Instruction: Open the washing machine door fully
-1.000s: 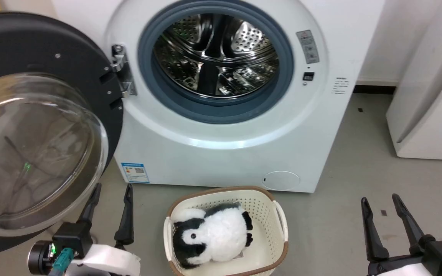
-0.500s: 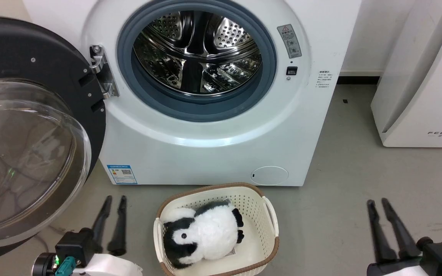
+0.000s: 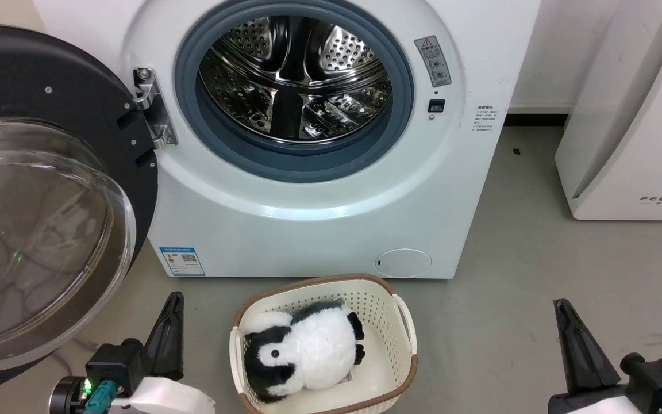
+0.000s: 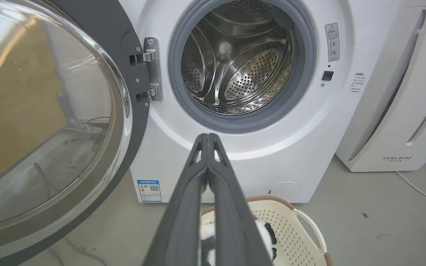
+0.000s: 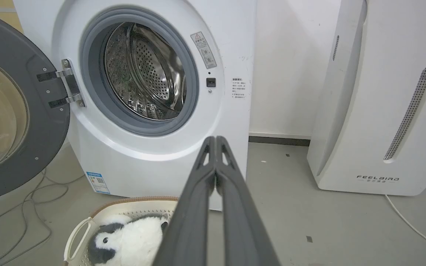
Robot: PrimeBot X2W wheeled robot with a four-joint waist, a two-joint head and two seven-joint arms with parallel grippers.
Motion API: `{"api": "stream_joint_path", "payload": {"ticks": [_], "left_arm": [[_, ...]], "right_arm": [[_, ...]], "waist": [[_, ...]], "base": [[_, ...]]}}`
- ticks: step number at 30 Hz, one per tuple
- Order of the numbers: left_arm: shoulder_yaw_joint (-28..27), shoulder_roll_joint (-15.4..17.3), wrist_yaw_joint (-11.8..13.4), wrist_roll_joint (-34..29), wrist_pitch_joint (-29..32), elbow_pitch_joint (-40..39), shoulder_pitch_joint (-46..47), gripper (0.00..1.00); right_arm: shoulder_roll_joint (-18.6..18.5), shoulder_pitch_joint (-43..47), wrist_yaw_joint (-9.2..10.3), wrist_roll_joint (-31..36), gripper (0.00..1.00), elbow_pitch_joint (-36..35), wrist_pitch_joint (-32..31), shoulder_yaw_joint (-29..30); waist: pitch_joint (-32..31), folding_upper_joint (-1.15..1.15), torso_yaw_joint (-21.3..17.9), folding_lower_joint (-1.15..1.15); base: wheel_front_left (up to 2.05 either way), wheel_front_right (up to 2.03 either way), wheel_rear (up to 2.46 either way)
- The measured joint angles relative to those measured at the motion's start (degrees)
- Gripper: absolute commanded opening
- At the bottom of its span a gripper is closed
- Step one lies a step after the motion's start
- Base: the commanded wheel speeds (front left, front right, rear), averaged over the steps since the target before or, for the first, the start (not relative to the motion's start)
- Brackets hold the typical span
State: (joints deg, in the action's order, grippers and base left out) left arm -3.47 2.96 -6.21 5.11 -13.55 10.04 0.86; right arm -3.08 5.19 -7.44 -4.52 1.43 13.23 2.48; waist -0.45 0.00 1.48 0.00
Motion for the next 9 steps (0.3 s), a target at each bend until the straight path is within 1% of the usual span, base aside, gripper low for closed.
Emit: {"api": "stream_joint_path", "payload": {"ticks": [9], "left_arm": [[0.3,0.0,0.2,-0.5,1.0,-0.7,0.0,0.0]], "right_arm": [[0.0,-0.2,0.0,0.2,0.0,0.0,-0.9,-0.2]], "waist": [[0.0,0.0,-0.1,0.0]], "base": [[0.0,0.0,0.0]]}}
